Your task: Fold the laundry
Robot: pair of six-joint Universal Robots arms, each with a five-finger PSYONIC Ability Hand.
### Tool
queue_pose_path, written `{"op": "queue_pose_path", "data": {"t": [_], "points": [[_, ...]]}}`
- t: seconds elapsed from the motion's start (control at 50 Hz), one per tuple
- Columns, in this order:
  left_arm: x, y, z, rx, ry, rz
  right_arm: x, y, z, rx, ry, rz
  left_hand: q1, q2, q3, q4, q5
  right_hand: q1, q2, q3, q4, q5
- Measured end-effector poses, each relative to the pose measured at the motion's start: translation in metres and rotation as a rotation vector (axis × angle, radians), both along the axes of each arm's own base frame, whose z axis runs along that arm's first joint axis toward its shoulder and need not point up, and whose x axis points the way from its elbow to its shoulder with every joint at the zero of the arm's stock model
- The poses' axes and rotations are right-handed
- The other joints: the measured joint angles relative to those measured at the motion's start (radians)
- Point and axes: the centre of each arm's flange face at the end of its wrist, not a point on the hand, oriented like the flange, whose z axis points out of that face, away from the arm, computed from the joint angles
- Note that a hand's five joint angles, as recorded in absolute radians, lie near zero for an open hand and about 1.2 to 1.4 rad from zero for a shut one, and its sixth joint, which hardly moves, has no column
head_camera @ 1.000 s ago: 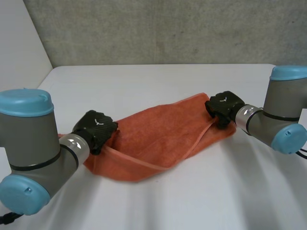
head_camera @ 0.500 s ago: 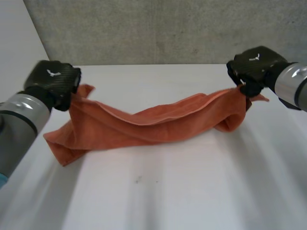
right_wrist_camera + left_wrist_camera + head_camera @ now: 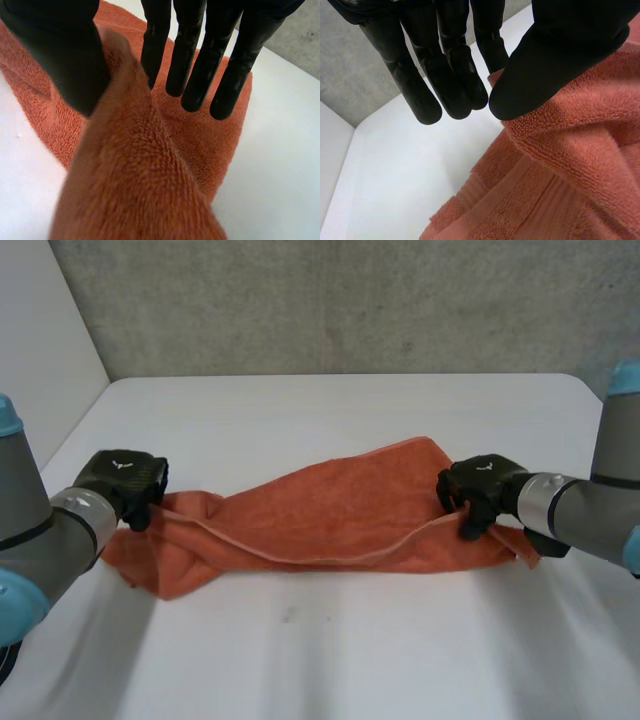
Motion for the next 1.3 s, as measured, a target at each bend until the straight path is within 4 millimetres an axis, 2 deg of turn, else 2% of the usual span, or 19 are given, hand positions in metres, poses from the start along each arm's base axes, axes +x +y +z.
{"op": "queue_pose_path", "data": {"t": [0.14,0.3,0.36,0.38,0.42,0.56,0.6,0.68,0.72,0.76,0.78,0.8,0.82,0.86,0.96,1.04,1.1,1.26,1.3], "points": [[0.003,-0.008,0.000,-0.012,0.004,0.014,-0.002,-0.004,-0.010,0.021,-0.084,-0.062,0.000,0.000,0.000,0.000,0.000,-0.161,-0.193,-0.206,-0.207,-0.216],[0.003,-0.008,0.002,-0.022,0.007,0.013,-0.007,-0.002,-0.012,0.046,-0.097,-0.100,0.000,0.000,0.000,0.000,0.000,-0.176,-0.206,-0.211,-0.213,-0.225],[0.003,-0.008,0.000,-0.020,0.007,0.013,-0.010,-0.002,-0.015,0.053,-0.086,-0.111,0.000,0.000,0.000,0.000,0.000,-0.140,-0.177,-0.179,-0.179,-0.193],[0.003,-0.008,0.000,-0.020,0.007,0.012,-0.011,-0.002,-0.015,0.052,-0.080,-0.114,0.000,0.000,0.000,0.000,0.000,0.172,0.218,0.196,0.196,0.162],[0.003,-0.008,-0.002,-0.017,0.006,0.012,-0.012,-0.003,-0.015,0.046,-0.070,-0.116,0.000,0.000,0.000,0.000,0.000,0.222,0.287,0.275,0.275,0.238],[-0.001,-0.018,-0.015,-0.016,-0.001,0.004,-0.012,-0.018,0.000,-0.084,0.009,-0.101,0.000,0.000,0.000,0.000,0.000,0.224,0.305,0.304,0.310,0.256],[-0.007,-0.030,-0.017,-0.050,-0.007,-0.008,-0.011,-0.031,0.015,-0.185,0.047,-0.104,0.000,0.000,0.000,0.000,0.000,0.224,0.305,0.304,0.310,0.256],[-0.020,-0.061,0.006,-0.203,0.007,-0.021,-0.001,-0.062,0.067,-0.455,0.072,-0.133,0.000,0.000,0.001,0.000,0.000,0.224,0.305,0.304,0.310,0.256],[-0.022,-0.067,0.015,-0.244,0.016,-0.020,0.001,-0.066,0.077,-0.501,0.067,-0.137,0.017,0.000,0.001,0.000,0.011,0.224,0.305,0.304,0.310,0.256],[-0.029,-0.093,0.072,-0.486,0.092,0.007,0.016,-0.076,0.137,-0.759,-0.004,-0.158,0.036,0.001,0.002,0.000,0.019,0.224,0.305,0.304,0.310,0.256],[-0.029,-0.096,0.088,-0.546,0.115,0.018,0.020,-0.075,0.156,-0.836,-0.034,-0.163,0.036,0.001,0.002,0.000,0.019,0.224,0.305,0.304,0.310,0.256],[-0.029,-0.096,0.088,-0.546,0.115,0.018,0.020,-0.075,0.156,-0.836,-0.034,-0.163,0.036,0.001,0.002,0.000,0.019,0.224,0.305,0.304,0.310,0.256],[-0.026,-0.101,0.136,-0.722,0.192,0.061,0.025,-0.070,0.196,-0.991,-0.104,-0.176,0.037,0.001,0.002,0.000,0.019,0.224,0.305,0.304,0.310,0.256],[-0.022,-0.098,0.173,-0.853,0.257,0.098,0.027,-0.061,0.226,-1.105,-0.163,-0.184,0.037,0.001,0.002,0.001,0.019,0.224,0.305,0.305,0.310,0.256],[-0.012,-0.075,0.225,-1.029,0.365,0.150,0.027,-0.042,0.254,-1.207,-0.236,-0.186,0.039,0.001,0.002,0.000,0.022,0.224,0.305,0.305,0.310,0.258],[-0.009,-0.065,0.214,-0.997,0.365,0.157,0.027,-0.037,0.236,-1.147,-0.225,-0.173,0.041,0.001,0.002,0.000,0.022,0.224,0.305,0.305,0.310,0.262],[-0.008,-0.061,0.185,-0.908,0.335,0.160,0.026,-0.034,0.208,-1.056,-0.193,-0.161,0.041,0.001,0.002,0.000,0.022,0.224,0.305,0.307,0.310,0.264],[0.008,-0.052,0.066,-0.565,0.202,0.193,0.017,-0.016,0.109,-0.698,-0.053,-0.120,0.041,0.001,0.002,0.000,0.022,0.224,0.305,0.307,0.313,0.264],[0.013,-0.050,0.048,-0.514,0.181,0.203,0.015,-0.011,0.094,-0.641,-0.032,-0.110,0.041,0.001,0.002,0.000,0.022,0.224,0.305,0.307,0.313,0.264]]}}
